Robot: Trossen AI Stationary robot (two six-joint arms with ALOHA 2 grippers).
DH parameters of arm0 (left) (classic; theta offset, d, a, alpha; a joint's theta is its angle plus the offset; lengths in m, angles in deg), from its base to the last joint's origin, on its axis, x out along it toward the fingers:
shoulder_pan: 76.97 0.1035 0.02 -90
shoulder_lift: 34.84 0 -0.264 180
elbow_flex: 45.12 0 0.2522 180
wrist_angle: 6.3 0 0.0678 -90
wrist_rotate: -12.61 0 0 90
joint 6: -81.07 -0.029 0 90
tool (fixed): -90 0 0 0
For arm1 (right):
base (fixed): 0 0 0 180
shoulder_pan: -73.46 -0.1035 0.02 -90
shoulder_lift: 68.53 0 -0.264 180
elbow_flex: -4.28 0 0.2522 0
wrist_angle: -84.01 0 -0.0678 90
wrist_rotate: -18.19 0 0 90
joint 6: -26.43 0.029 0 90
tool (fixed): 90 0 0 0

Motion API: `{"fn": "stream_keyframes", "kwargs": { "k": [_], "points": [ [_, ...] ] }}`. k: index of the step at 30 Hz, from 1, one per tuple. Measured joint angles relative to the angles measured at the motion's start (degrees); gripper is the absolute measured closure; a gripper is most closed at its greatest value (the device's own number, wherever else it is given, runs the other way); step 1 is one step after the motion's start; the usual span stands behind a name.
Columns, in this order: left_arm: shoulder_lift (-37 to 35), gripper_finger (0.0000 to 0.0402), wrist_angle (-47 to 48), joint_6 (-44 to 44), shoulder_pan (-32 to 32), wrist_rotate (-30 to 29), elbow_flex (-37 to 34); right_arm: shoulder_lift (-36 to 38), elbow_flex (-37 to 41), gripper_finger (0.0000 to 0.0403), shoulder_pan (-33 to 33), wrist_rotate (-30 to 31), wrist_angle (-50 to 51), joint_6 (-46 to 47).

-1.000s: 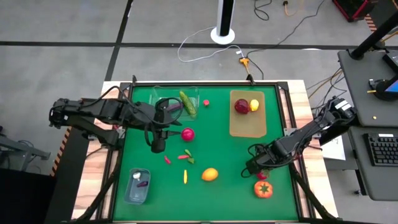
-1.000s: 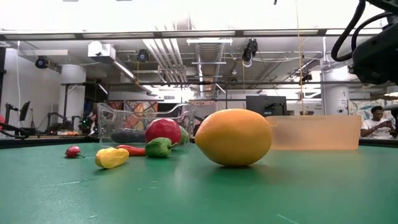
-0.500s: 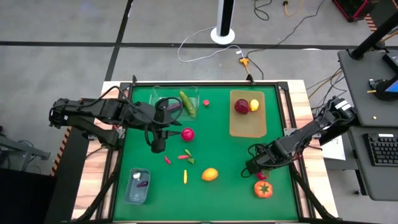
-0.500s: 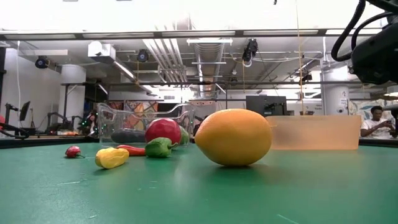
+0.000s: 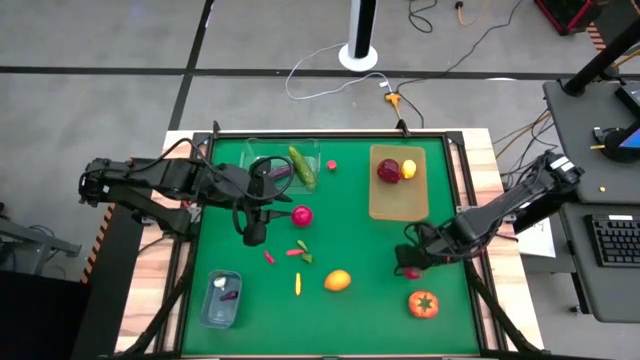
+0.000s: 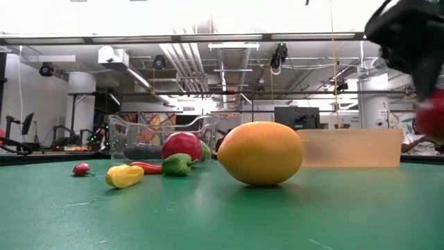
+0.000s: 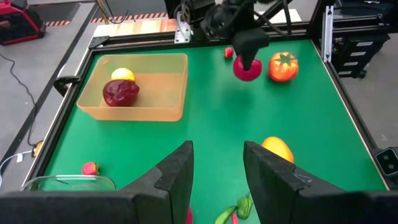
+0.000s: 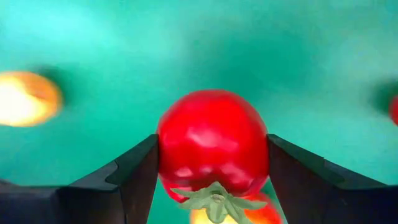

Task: Sort produce into baskets
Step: Put the bottom red tomato into the orange bin

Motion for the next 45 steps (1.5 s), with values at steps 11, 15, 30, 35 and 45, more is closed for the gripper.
{"fn": "stream_keyframes", "kwargs": {
  "k": [11,15,30,35,45],
  "points": [
    [0.0,0.0278,0.0,0.4,0.0,-1.5,0.0,4.6,0.0,0.0145,10.2,8.8,-14.3,-10.2],
    [0.0,0.0278,0.0,1.4,0.0,-1.5,0.0,3.3,0.0,0.0145,16.1,8.5,-24.2,-18.5],
    [-0.3,0.0278,-0.1,4.2,0.0,-3.8,0.0,2.5,0.0,0.0145,34.5,0.5,-38.7,-35.1],
    [-0.4,0.0278,-1.5,4.3,0.0,-5.5,0.0,2.4,-0.6,0.0145,44.3,-5.3,-38.5,-39.9],
    [-0.4,0.0278,-2.1,4.4,1.1,-6.2,0.0,-9.0,-23.9,0.0145,55.1,-16.0,-19.8,-58.3]
  ]
}}
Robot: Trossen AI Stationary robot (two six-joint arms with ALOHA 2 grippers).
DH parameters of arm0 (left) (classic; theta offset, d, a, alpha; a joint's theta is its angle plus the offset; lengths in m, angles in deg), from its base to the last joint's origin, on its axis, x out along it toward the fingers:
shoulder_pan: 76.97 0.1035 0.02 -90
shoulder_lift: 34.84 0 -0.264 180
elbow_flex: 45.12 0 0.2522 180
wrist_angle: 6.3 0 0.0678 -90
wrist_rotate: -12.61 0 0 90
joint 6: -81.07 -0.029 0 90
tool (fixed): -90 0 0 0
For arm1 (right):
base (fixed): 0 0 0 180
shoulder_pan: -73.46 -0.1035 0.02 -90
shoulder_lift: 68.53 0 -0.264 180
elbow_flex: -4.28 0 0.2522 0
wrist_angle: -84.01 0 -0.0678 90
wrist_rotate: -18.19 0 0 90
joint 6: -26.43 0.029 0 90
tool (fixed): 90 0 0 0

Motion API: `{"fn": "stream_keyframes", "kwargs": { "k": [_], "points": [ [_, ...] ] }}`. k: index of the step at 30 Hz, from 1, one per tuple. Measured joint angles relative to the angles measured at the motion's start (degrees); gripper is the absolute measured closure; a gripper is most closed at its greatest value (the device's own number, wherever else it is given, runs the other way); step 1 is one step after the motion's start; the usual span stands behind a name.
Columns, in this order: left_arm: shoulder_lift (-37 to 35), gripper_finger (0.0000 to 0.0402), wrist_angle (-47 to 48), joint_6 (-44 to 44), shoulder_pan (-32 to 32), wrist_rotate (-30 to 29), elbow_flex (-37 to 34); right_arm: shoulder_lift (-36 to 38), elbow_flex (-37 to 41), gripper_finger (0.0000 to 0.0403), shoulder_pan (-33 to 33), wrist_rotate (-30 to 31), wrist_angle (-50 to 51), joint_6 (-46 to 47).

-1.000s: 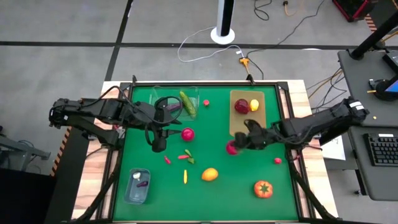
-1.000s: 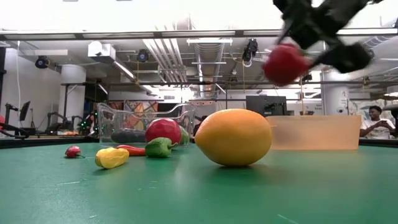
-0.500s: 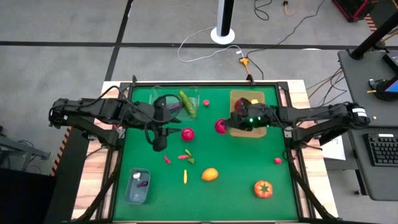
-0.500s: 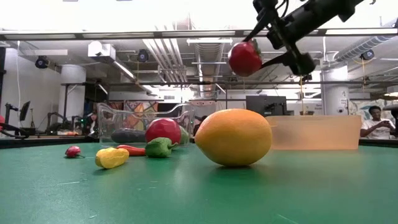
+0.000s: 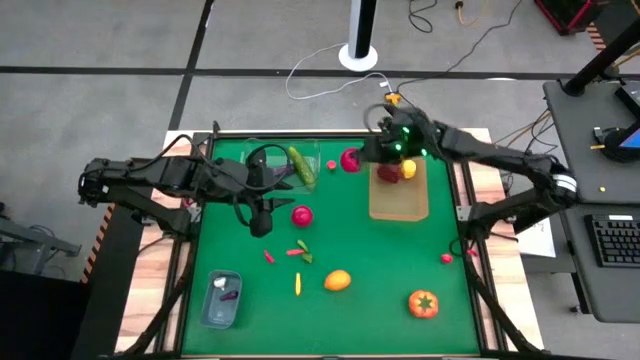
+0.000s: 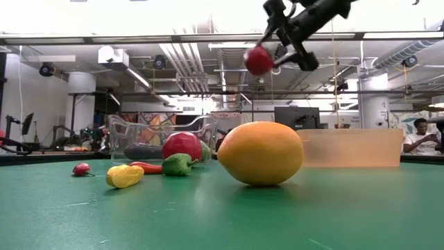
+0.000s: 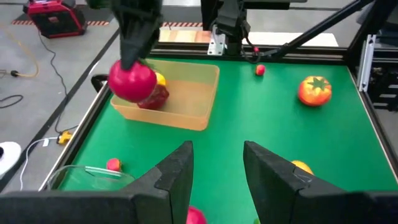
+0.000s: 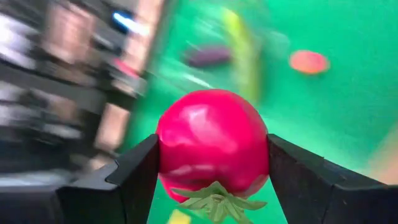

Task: Sort produce into baskets
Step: Put the bottom red tomato into the orange bin

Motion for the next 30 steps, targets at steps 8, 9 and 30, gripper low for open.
{"fn": "stream_keyframes", "kwargs": {
  "k": [8,9,30],
  "points": [
    [0.0,0.0278,1.9,1.7,0.0,0.1,0.0,-17.3,-23.8,0.0145,6.1,5.0,53.4,-23.3],
    [0.0,0.0278,2.0,1.7,0.0,0.1,0.0,-18.6,-24.8,0.0145,6.8,5.6,56.0,-25.6],
    [-2.3,0.0278,4.5,2.1,1.0,-4.4,0.0,-25.9,-20.1,0.0145,10.3,1.8,52.1,-36.1]
  ]
}}
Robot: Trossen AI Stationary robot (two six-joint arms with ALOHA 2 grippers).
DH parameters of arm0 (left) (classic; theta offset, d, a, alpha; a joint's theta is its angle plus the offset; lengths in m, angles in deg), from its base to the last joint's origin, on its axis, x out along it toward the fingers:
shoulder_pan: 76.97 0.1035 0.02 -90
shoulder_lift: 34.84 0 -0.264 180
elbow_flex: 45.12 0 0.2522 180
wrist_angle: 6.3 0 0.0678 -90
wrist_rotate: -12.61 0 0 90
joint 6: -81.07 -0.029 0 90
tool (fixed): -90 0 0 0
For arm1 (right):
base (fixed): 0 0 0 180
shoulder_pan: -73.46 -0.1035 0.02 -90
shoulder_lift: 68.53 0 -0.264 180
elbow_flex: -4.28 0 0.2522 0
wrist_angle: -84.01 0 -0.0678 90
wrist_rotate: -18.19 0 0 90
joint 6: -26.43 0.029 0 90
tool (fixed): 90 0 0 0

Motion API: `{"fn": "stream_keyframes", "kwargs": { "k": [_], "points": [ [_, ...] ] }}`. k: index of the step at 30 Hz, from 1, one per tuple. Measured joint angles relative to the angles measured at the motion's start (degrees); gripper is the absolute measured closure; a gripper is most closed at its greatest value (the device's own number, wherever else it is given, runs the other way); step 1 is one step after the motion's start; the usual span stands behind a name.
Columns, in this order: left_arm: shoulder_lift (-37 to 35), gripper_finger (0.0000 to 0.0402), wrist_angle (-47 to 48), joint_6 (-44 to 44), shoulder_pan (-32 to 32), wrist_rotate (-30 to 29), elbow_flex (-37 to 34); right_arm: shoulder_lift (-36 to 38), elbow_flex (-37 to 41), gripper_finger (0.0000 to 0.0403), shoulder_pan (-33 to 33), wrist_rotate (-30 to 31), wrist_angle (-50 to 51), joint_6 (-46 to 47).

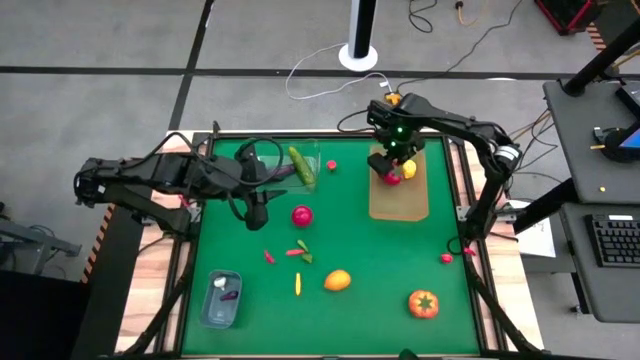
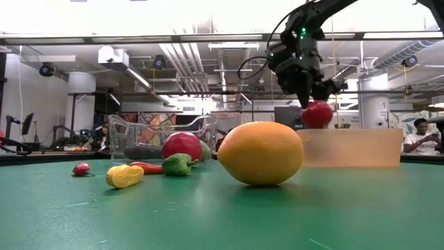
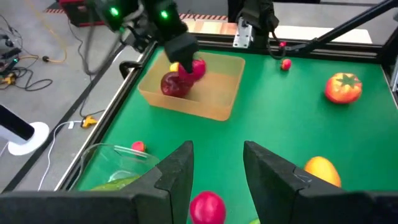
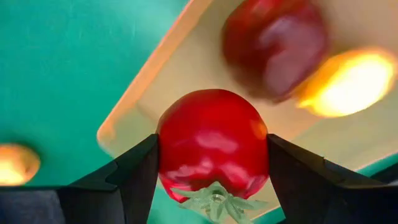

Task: Sort produce into baskets
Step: Put the bottom red tomato into the orange bin, then put the top orange peach into the orange bin

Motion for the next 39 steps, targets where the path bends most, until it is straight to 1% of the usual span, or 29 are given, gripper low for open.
{"fn": "stream_keyframes", "kwargs": {
  "k": [2,4,7,11,14,18,22,25,29,32,35,39],
  "points": [
    [-0.1,0.0278,0.0,0.0,0.3,0.0,0.0,0.0,2.2,0.0145,-0.4,-1.5,0.0,0.8],
    [-0.2,0.0278,0.0,0.0,0.6,0.0,0.0,0.0,4.7,0.0145,-0.7,-1.5,-0.7,0.9],
    [-0.3,0.0278,0.0,0.0,1.1,0.0,0.0,0.0,8.1,0.0145,-1.2,-1.5,-3.8,1.1],
    [-0.3,0.0278,0.2,0.0,1.2,0.0,0.0,0.0,10.4,0.0142,-1.9,-1.5,-7.7,2.4],
    [0.0,0.0278,1.2,0.0,1.2,0.1,0.0,0.1,11.3,0.0129,-2.1,-1.7,-10.5,3.6],
    [0.1,0.0278,2.1,0.0,1.1,0.1,0.0,0.1,11.5,0.0099,-2.1,-3.2,-10.6,3.7],
    [0.1,0.0278,2.7,0.0,1.1,0.2,0.0,0.1,10.5,0.0067,-2.1,-3.3,-10.2,3.7],
    [0.1,0.0278,3.8,0.0,1.1,0.2,0.0,0.2,9.2,0.0052,-2.1,-3.3,-10.1,3.9],
    [0.1,0.0278,4.2,0.0,1.1,0.6,0.0,0.2,6.1,0.0047,-2.1,-3.1,-8.6,4.0],
    [0.1,0.0278,4.3,0.5,0.9,0.6,0.0,0.3,2.3,0.0048,-2.1,-2.8,-8.4,3.8],
    [-0.1,0.0278,4.7,2.4,0.7,0.6,0.0,0.4,-1.8,0.005,-2.1,-1.8,-11.6,2.1],
    [-0.7,0.0278,6.1,6.4,0.0,0.6,0.0,0.3,-5.1,0.0051,-2.1,-1.1,-20.0,-0.4]
  ]
}}
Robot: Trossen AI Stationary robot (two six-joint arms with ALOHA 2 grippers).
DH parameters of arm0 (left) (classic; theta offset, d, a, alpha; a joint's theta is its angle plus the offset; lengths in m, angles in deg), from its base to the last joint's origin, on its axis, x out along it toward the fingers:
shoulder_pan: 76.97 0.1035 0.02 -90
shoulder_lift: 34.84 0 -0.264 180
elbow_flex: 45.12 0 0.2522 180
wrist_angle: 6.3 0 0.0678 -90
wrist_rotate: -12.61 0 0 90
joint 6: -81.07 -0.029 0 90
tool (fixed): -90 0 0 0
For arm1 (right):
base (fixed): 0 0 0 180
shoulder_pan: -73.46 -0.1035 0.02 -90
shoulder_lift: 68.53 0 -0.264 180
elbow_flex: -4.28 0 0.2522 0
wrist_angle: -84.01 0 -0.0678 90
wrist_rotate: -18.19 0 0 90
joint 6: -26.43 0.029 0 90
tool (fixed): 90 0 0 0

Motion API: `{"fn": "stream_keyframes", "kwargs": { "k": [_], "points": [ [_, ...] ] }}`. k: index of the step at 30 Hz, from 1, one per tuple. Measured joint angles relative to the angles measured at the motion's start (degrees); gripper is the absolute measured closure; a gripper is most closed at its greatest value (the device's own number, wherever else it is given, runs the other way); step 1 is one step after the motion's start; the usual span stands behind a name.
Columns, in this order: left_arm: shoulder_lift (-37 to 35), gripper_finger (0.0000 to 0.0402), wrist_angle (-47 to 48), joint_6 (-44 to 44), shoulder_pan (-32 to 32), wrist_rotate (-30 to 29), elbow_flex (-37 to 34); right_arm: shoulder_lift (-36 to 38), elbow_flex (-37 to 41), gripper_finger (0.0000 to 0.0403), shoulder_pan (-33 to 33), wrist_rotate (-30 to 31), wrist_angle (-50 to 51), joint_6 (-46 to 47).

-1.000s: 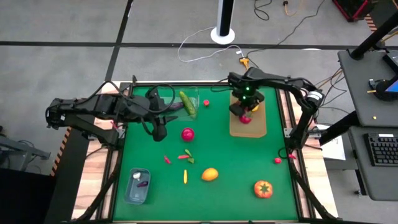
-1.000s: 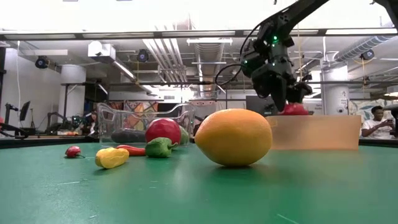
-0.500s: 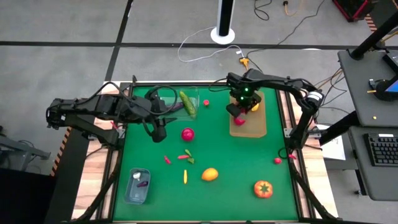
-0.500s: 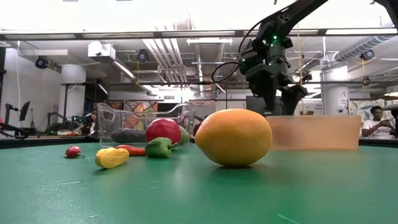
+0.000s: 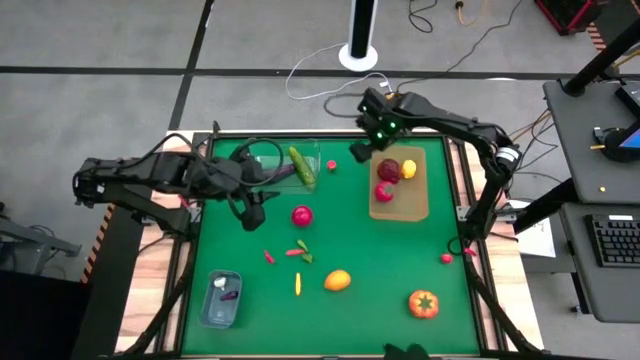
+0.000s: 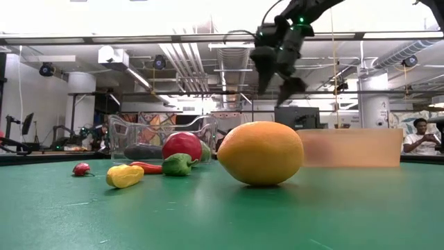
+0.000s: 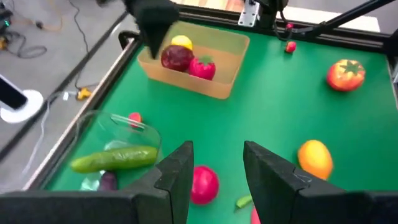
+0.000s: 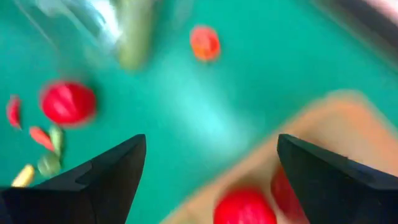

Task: Sort produce into baskets
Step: Put the top orange peach into the orange bin

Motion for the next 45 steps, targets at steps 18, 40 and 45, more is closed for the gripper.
{"fn": "stream_keyframes", "kwargs": {
  "k": [18,40,45],
  "points": [
    [-4.1,0.0278,2.0,10.8,-0.5,-0.5,0.0,-15.7,-7.5,0.0062,-1.4,-4.7,-5.5,-39.3],
    [-4.8,0.0278,1.9,11.7,-0.5,-5.4,0.0,-24.1,-7.5,0.012,-4.1,2.8,-15.9,-42.1],
    [-4.7,0.0278,1.8,12.6,-0.5,-5.7,0.0,-25.2,-7.5,0.0131,-4.1,3.4,-17.6,-41.0]
  ]
}}
